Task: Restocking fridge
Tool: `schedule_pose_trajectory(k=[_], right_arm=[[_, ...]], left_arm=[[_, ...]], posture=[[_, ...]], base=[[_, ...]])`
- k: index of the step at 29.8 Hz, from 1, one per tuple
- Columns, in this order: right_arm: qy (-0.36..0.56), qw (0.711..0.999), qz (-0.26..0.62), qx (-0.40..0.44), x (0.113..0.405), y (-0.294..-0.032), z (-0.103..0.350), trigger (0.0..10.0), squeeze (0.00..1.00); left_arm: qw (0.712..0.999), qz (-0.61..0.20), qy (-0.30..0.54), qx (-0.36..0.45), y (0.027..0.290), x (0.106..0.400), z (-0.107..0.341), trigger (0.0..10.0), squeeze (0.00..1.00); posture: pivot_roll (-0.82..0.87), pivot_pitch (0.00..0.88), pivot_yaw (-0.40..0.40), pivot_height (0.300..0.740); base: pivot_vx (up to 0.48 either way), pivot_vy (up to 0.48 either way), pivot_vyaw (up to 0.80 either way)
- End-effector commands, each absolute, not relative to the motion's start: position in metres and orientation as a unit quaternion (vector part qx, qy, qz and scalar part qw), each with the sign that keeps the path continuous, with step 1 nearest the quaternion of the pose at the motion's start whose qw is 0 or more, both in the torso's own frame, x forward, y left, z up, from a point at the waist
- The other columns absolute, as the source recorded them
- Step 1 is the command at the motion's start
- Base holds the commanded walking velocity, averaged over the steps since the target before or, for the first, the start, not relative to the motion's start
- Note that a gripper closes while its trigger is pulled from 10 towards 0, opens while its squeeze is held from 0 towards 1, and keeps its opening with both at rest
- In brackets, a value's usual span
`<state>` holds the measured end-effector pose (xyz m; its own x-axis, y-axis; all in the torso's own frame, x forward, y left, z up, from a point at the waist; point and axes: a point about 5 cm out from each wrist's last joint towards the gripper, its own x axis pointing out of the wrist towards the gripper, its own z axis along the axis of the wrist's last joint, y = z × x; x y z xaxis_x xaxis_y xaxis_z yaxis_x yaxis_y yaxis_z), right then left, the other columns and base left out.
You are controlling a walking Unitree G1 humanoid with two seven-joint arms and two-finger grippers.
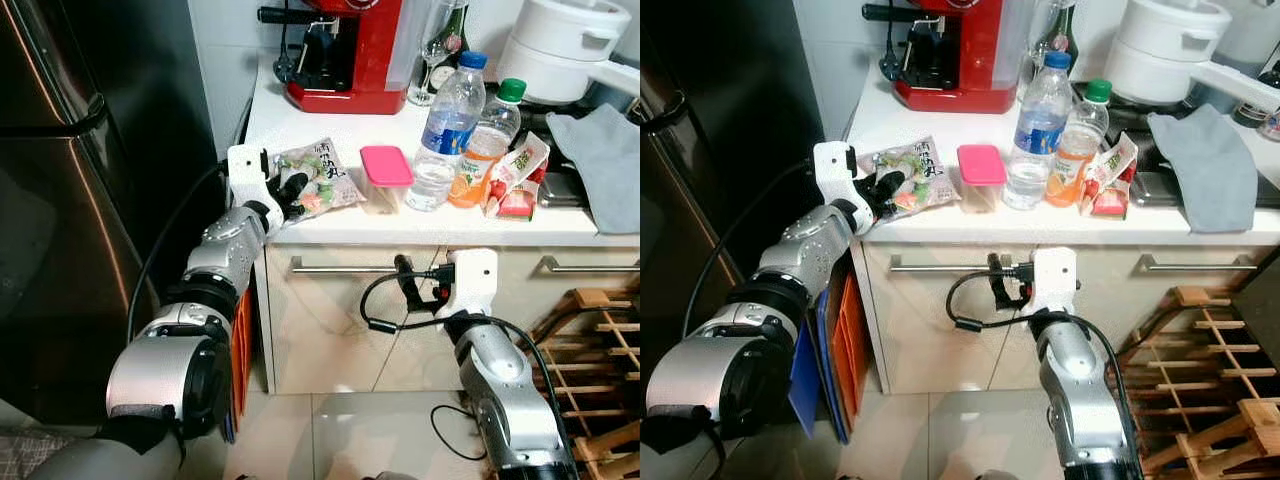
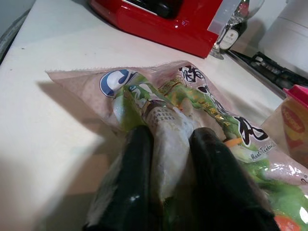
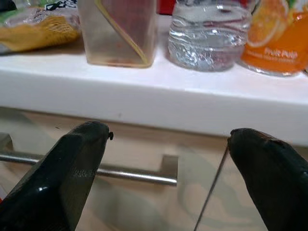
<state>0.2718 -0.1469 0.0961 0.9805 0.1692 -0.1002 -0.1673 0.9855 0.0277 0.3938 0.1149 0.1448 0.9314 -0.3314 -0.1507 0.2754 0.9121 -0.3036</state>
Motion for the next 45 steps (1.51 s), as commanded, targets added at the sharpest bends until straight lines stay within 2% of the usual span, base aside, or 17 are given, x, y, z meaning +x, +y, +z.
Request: schedule_pose_trajectory(k=[1, 2, 4, 6, 11, 19, 27, 33, 45], right_arm=[[0.060, 0.995, 0.084, 0.009, 0.273, -0.151, 0.093, 10.0, 0.00], [0.060, 0.995, 0.084, 0.009, 0.273, -0.151, 0.093, 10.0, 0.00], [0.060, 0.994, 0.087, 0.007, 0.274, -0.152, 0.094, 10.0, 0.00], [0.059, 0.994, 0.089, 0.006, 0.276, -0.151, 0.095, 10.0, 0.00], [0.058, 0.994, 0.091, 0.006, 0.278, -0.150, 0.095, 10.0, 0.00], [0.064, 0.993, 0.094, 0.008, 0.279, -0.151, 0.091, 10.0, 0.00], [0.061, 0.994, 0.093, 0.023, 0.288, -0.146, 0.090, 10.0, 0.00], [0.051, 0.992, 0.098, 0.062, 0.299, -0.143, 0.100, 10.0, 0.00], [0.036, 0.975, 0.200, 0.087, 0.306, -0.161, 0.148, 10.0, 0.00]], left_arm=[[0.970, -0.150, 0.166, -0.097, 0.117, 0.381, 0.110, 0.0, 0.00], [0.970, -0.150, 0.166, -0.097, 0.117, 0.381, 0.110, 0.0, 0.00], [0.976, -0.162, 0.143, -0.002, 0.115, 0.382, 0.114, 0.0, 0.00], [0.975, -0.179, 0.124, 0.032, 0.110, 0.382, 0.119, 0.0, 0.00], [0.977, -0.180, 0.103, 0.044, 0.112, 0.386, 0.128, 0.0, 0.00], [0.986, -0.154, 0.049, 0.034, 0.138, 0.394, 0.156, 0.0, 0.00], [0.985, -0.160, -0.042, 0.043, 0.158, 0.400, 0.211, 0.0, 0.00], [0.973, -0.190, -0.112, 0.066, 0.156, 0.397, 0.251, 0.0, 0.00], [0.928, -0.295, -0.216, 0.068, 0.149, 0.379, 0.279, 0.0, 0.00]], posture=[[-0.14, 0.000, -0.043, 0.740], [-0.14, 0.000, -0.043, 0.740], [-0.14, 0.000, -0.048, 0.740], [-0.14, 0.000, -0.048, 0.740], [-0.13, 0.000, -0.049, 0.740], [-0.11, 0.000, -0.051, 0.740], [-0.07, 0.000, -0.023, 0.740], [-0.05, 0.000, 0.007, 0.740], [-0.10, 0.000, 0.021, 0.740]], base=[[0.000, 0.000, 0.00], [0.000, 0.000, 0.00], [0.000, 0.000, 0.00], [0.000, 0.000, 0.00], [0.000, 0.000, 0.00], [0.000, 0.000, 0.00], [0.000, 0.000, 0.00], [0.000, 0.000, 0.00], [0.000, 0.000, 0.00]])
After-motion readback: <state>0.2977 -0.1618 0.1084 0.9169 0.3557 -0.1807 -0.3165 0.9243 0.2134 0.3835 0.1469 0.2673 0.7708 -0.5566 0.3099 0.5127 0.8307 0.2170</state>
